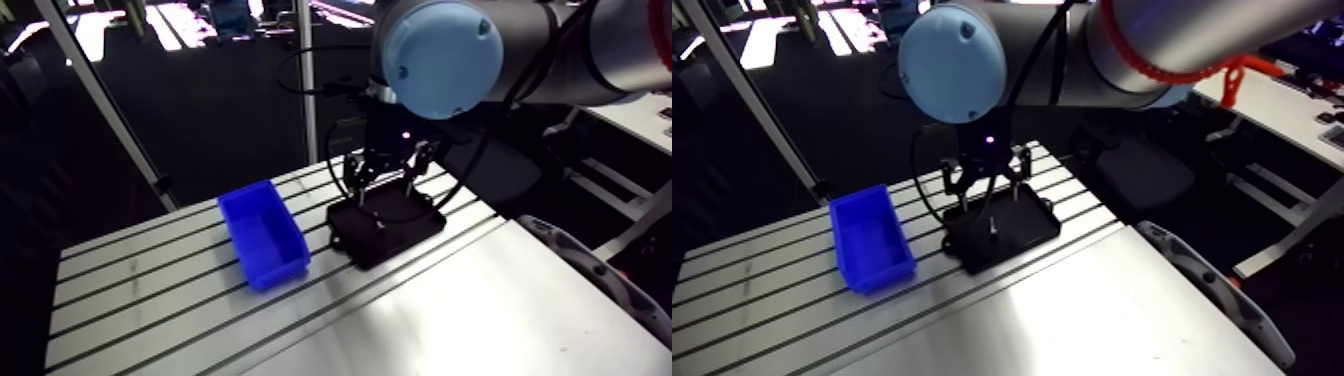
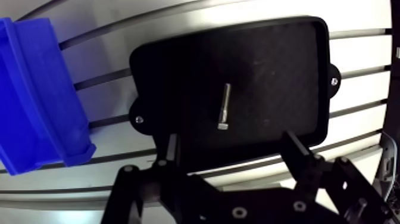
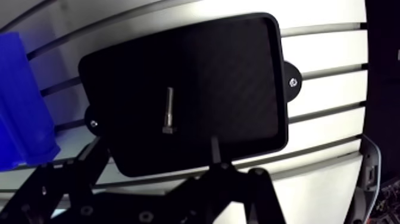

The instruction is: Pick up the M10 bolt from the tray and put it into the blue bin.

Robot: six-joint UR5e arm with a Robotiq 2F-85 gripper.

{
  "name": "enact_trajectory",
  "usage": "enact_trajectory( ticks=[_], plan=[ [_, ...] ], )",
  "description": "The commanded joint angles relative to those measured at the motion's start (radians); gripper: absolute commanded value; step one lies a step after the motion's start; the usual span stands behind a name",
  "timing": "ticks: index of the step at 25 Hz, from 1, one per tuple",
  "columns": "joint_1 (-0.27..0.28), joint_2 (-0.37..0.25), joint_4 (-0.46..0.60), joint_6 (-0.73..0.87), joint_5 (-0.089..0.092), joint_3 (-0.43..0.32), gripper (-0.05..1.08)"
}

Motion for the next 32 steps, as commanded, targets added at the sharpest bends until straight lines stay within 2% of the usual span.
enact_trajectory(
  ticks=[1, 4, 9, 17, 32],
  plan=[
    [-0.006, 0.016, -0.042, 0.051, 0.002, 0.023, 0.27],
    [-0.006, 0.025, -0.042, 0.067, 0.0, 0.025, 0.35],
    [-0.006, 0.042, -0.043, 0.068, 0.0, 0.023, 0.4],
    [-0.006, 0.071, -0.072, 0.079, 0.0, 0.02, 0.44],
    [-0.005, 0.088, -0.077, 0.125, -0.004, 0.016, 0.49]
  ],
)
